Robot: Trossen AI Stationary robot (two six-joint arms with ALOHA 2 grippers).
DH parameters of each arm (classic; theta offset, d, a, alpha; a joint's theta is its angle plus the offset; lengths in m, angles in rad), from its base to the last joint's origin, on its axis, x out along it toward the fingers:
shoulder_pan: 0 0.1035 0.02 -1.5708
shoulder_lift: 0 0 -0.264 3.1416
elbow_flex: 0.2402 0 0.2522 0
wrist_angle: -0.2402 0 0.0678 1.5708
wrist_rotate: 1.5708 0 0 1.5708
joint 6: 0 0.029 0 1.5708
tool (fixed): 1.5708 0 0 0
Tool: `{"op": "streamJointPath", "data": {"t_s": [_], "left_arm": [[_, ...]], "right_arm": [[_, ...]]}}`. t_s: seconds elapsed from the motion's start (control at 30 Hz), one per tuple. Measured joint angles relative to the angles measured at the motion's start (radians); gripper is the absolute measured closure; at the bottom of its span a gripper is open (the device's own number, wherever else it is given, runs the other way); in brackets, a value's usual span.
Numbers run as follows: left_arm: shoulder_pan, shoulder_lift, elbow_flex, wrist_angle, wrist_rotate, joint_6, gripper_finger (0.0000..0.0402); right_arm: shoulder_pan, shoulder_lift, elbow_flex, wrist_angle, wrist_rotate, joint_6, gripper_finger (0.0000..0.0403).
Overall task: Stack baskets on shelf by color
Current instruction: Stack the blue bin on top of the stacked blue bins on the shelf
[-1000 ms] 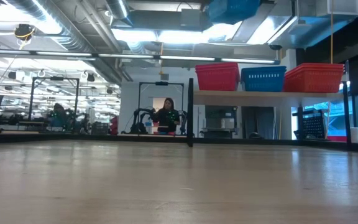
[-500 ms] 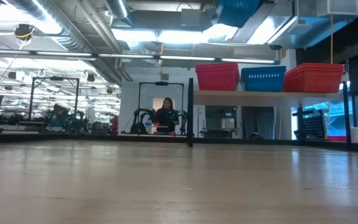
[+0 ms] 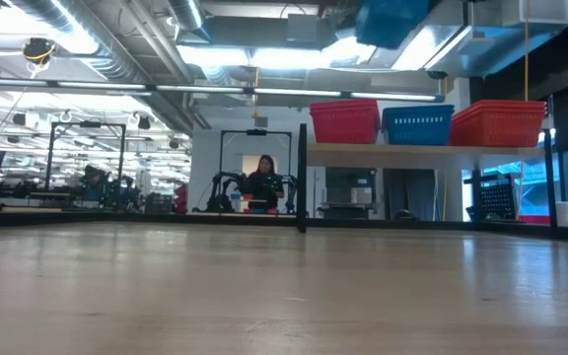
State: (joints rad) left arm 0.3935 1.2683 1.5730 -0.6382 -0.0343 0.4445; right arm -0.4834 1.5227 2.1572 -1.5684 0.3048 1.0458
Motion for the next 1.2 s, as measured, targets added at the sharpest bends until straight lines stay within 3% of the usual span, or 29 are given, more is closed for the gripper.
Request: {"op": "streamJointPath", "data": {"t_s": [0.2, 0.37, 0.47, 0.9, 1.2], "left_arm": [[0.023, 0.0, 0.0, -0.026, 0.0, 0.001, 0.0306], [0.04, 0.0, 0.0, -0.024, 0.0, 0.002, 0.0306], [0.047, 0.0, 0.0, -0.024, 0.0, 0.002, 0.0306], [0.048, 0.001, 0.0, -0.027, -0.001, 0.008, 0.0305], [0.048, 0.001, 0.0, -0.028, -0.001, 0.01, 0.0305]], "right_arm": [[-0.004, -0.164, -0.291, -0.005, -0.002, 0.091, 0.0403], [-0.029, -0.26, -0.465, 0.011, -0.054, 0.231, 0.0403], [-0.049, -0.298, -0.547, 0.106, -0.071, 0.254, 0.0403], [-0.138, -0.313, -0.796, 0.392, -0.189, 0.227, 0.0403], [-0.171, -0.31, -0.818, 0.387, -0.186, 0.202, 0.0403]]}}
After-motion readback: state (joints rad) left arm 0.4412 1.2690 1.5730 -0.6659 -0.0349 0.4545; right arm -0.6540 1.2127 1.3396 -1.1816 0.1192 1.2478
